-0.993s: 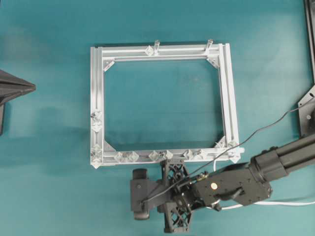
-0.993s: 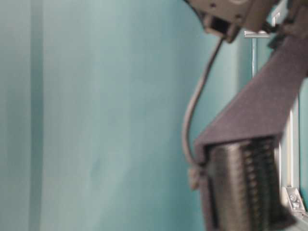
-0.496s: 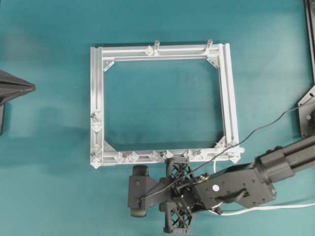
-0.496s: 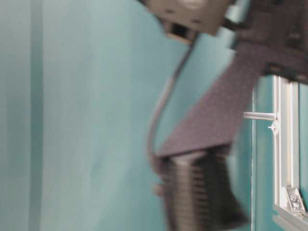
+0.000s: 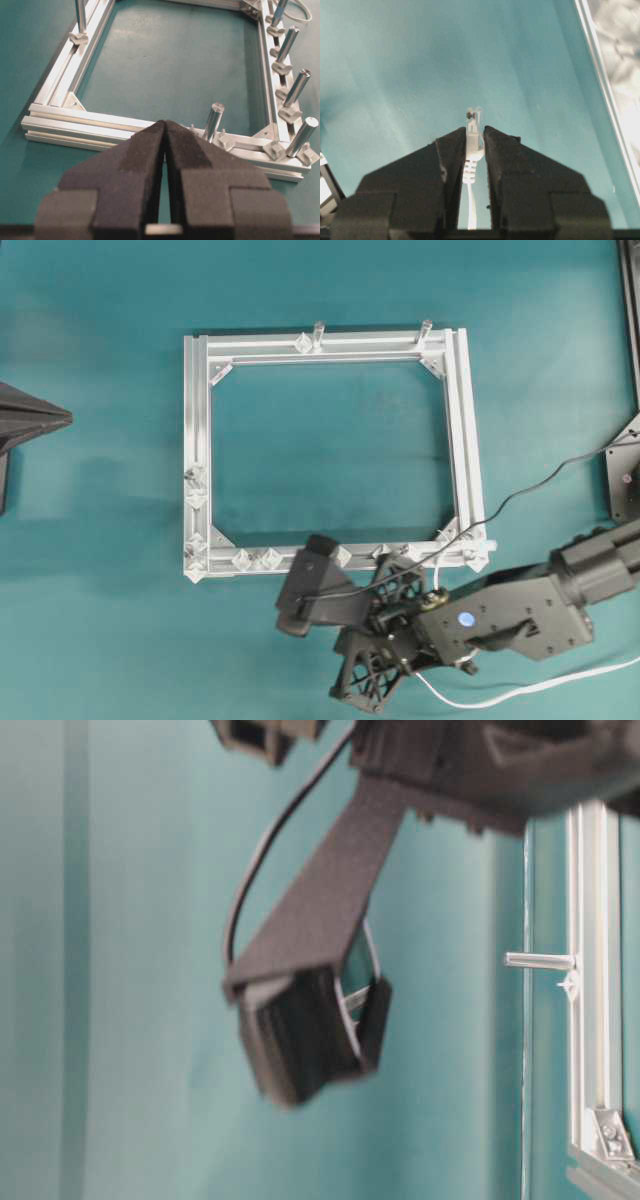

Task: Move the cable alternately left and right between 8 closely spaced pins so it hooks onto each one.
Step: 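Lift the cable with the right gripper toward the frame's bottom-right corner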

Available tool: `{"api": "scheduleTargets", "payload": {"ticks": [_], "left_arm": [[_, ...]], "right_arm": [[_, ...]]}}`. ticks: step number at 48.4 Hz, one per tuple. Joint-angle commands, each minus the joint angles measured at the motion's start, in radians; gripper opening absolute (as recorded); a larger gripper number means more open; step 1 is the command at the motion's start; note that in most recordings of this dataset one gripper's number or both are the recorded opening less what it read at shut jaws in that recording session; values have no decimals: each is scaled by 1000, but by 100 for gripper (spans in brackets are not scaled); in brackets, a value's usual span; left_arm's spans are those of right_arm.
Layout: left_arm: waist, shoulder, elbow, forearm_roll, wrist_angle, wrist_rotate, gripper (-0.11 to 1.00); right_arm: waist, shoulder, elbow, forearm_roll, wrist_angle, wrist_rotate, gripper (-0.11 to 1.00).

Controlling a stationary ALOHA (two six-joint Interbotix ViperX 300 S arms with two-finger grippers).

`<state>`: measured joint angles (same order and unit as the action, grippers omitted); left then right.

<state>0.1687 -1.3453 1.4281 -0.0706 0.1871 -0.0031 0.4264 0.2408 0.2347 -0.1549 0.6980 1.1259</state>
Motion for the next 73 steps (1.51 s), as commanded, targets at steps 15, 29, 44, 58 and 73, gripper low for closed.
{"api": "scheduleTargets", "payload": {"ticks": [15,29,44,58,73], "left_arm": [[2,14,-11,3,-11,-8,0],[3,14,-11,3,-9,-8,0],[2,14,-11,2,-11,-8,0],[2,14,-15,3,-6,-9,0],[2,12,-17,3,-3,-9,0]], "right_arm": [[58,-138,94,-115,152,344,14],[60,-225,190,-161,238,555,14],[51,-276,249,-190,249,707,14],[9,-275,265,-225,244,807,14],[-26,-275,279,-225,244,822,14]]}}
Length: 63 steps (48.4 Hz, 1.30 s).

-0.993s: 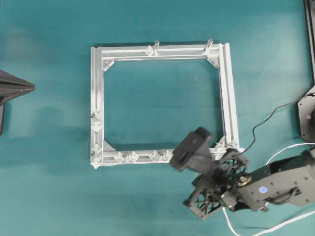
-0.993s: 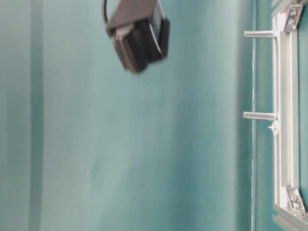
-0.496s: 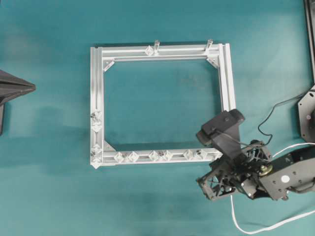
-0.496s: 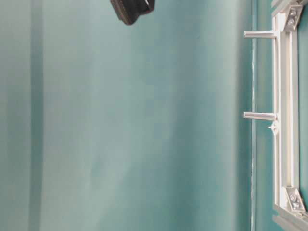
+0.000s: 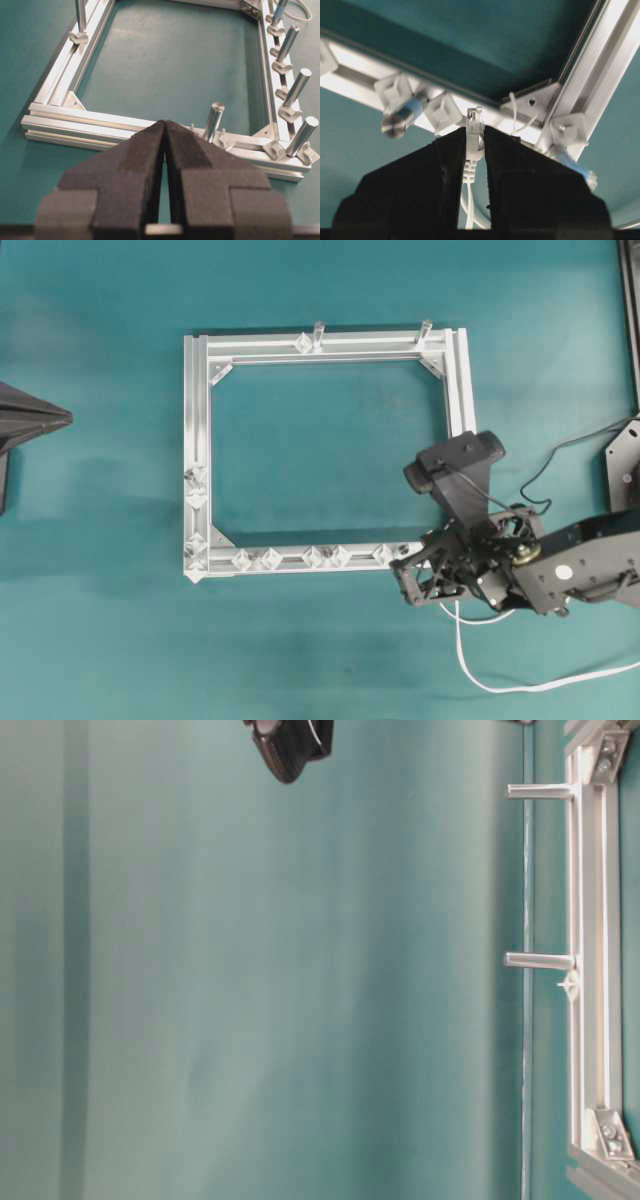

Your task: Move the cable alternately left and right between 8 closely spaced pins so it hooks onto each one.

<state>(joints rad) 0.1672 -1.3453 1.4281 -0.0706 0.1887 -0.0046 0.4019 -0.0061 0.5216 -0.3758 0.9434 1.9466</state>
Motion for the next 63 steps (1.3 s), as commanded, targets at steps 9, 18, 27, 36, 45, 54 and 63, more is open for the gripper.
{"api": "scheduleTargets", "payload": {"ticks": [9,18,27,36,45,54,63], "left_arm": [[3,12,-17,3,-5,-8,0],[3,12,-17,3,-5,-8,0],[3,12,-17,3,-5,-9,0],[3,12,-17,3,-5,-9,0],[3,12,-17,3,-5,-9,0],[3,12,-18,2,-5,-9,0],[3,12,-18,3,-5,-9,0]], "right_arm": [[-3,-28,-6,-5,-2,3,14],[-3,-28,-6,-5,-2,3,14],[-3,-28,-8,-3,-2,5,14],[-3,-28,-6,-2,-2,5,14],[-5,-28,-6,-2,-2,29,14],[-5,-28,-2,-2,-5,48,14],[-9,-28,-2,-5,-5,48,14]]}}
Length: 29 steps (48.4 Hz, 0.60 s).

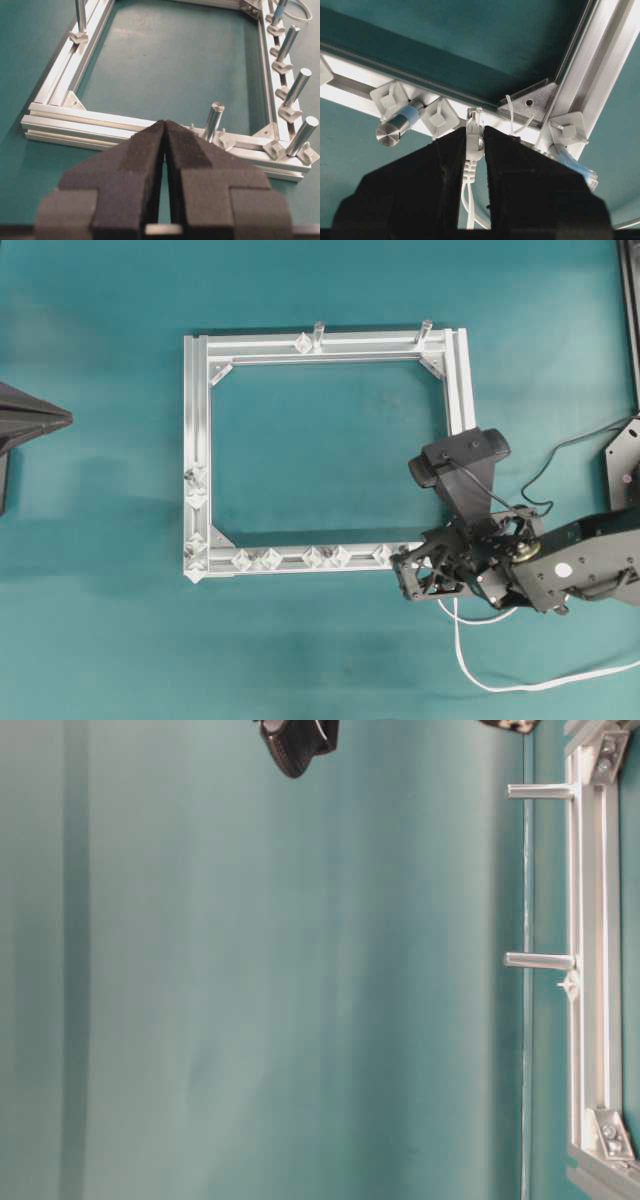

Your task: Move the cable alternately left and right between 8 closely spaced pins so it hooks onto each one.

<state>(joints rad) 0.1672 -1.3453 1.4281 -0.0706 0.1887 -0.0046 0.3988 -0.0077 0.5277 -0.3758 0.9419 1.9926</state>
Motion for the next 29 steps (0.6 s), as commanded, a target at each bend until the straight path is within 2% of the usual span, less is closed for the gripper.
{"api": "scheduleTargets", "payload": {"ticks": [1,12,29], "left_arm": [[3,12,-18,3,-5,-9,0],[3,11,-20,2,-5,-9,0],[3,11,-25,2,-5,-9,0]], "right_arm": [[-9,-26,-6,-5,-3,2,14],[-55,-28,-6,-12,-3,-12,14],[-146,-26,18,-72,-32,-40,14]]}}
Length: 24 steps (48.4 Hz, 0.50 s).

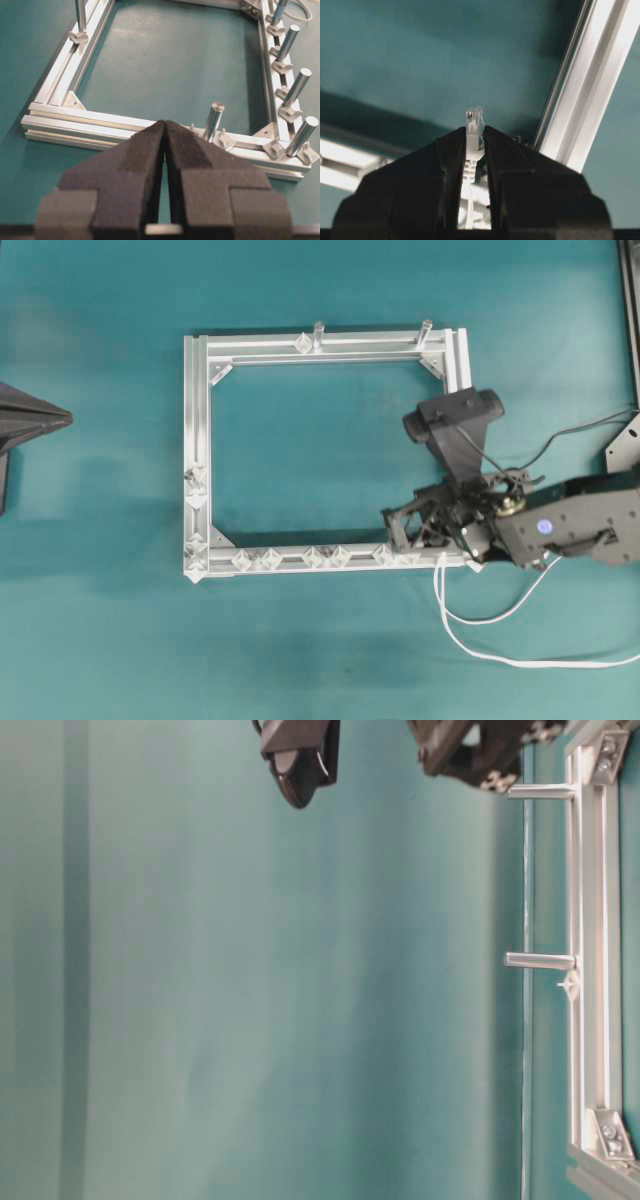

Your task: Move the cable alternately left and right between 8 closely spaced pins so it hooks onto each one.

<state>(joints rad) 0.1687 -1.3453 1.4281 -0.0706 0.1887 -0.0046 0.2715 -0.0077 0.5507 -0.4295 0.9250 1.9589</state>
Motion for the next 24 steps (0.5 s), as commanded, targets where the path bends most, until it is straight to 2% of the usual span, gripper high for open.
{"api": "scheduleTargets", "payload": {"ticks": [1,24], "left_arm": [[2,11,-25,3,-5,-9,0],[-2,11,-23,3,-5,-8,0]], "right_arm": [[-25,-26,-3,-20,-21,-11,14],[-114,3,-38,-23,-78,-80,14]]}}
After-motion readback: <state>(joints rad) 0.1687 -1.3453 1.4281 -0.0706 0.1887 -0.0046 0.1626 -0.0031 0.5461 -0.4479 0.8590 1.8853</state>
